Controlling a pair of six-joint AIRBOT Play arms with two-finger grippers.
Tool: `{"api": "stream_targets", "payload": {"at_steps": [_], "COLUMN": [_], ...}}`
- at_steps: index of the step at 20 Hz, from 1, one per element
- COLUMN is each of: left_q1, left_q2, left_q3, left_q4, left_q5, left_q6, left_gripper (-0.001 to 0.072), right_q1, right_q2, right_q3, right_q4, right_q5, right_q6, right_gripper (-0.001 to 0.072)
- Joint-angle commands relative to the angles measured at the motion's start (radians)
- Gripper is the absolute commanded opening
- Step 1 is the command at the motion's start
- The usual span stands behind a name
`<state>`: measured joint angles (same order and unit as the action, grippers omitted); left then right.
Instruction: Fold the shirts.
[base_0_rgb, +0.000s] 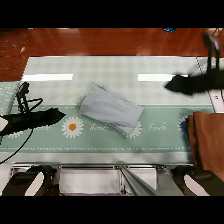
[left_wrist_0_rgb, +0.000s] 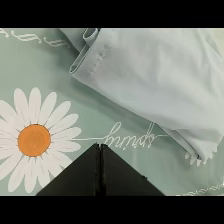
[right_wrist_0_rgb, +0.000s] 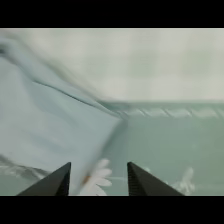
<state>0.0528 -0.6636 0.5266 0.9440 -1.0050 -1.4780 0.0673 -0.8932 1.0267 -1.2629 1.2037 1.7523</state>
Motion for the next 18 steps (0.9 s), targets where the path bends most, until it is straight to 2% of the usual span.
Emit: {"api": "stream_targets", "payload": {"at_steps": [1, 4, 8, 12, 15, 16, 18], "left_q1": [0.001, 0.001, 0.001, 0.001, 0.001, 0.001, 0.001], "left_q2": [0.000, 0.000, 0.000, 0.000, 0.000, 0.000, 0.000], "left_q3": [-0.001, -0.001, -0.001, -0.001, -0.001, -0.001, -0.001], "left_q4": [-0.002, -0.002, -0.002, -0.002, -0.002, -0.002, -0.002], "left_q5": [0.000, 0.000, 0.002, 0.001, 0.000, 0.000, 0.000], "left_q6": [0.000, 0.000, 0.000, 0.000, 0.000, 0.000, 0.000], "left_gripper": [0.0020, 0.0020, 0.0021, 0.0020, 0.0021, 0.0020, 0.0020], "right_q1": [-0.016, 0.033, 0.187, 0.282, 0.343, 0.358, 0.379], "right_q2": [0.253, 0.227, -0.009, -0.266, -0.439, -0.486, -0.537], "right_q3": [-0.457, -0.713, -0.720, -0.577, -0.434, -0.386, -0.279], "right_q4": [-0.041, 0.263, 0.483, 0.710, 0.755, 0.756, 0.759], "right_q5": [-0.237, -0.488, -0.661, -0.691, -0.668, -0.649, -0.579], "right_q6": [0.236, 0.230, 0.091, -0.132, -0.161, -0.167, -0.232], "right_gripper": [0.0407, 0.0406, 0.0406, 0.0406, 0.0406, 0.0377, 0.0063]}}
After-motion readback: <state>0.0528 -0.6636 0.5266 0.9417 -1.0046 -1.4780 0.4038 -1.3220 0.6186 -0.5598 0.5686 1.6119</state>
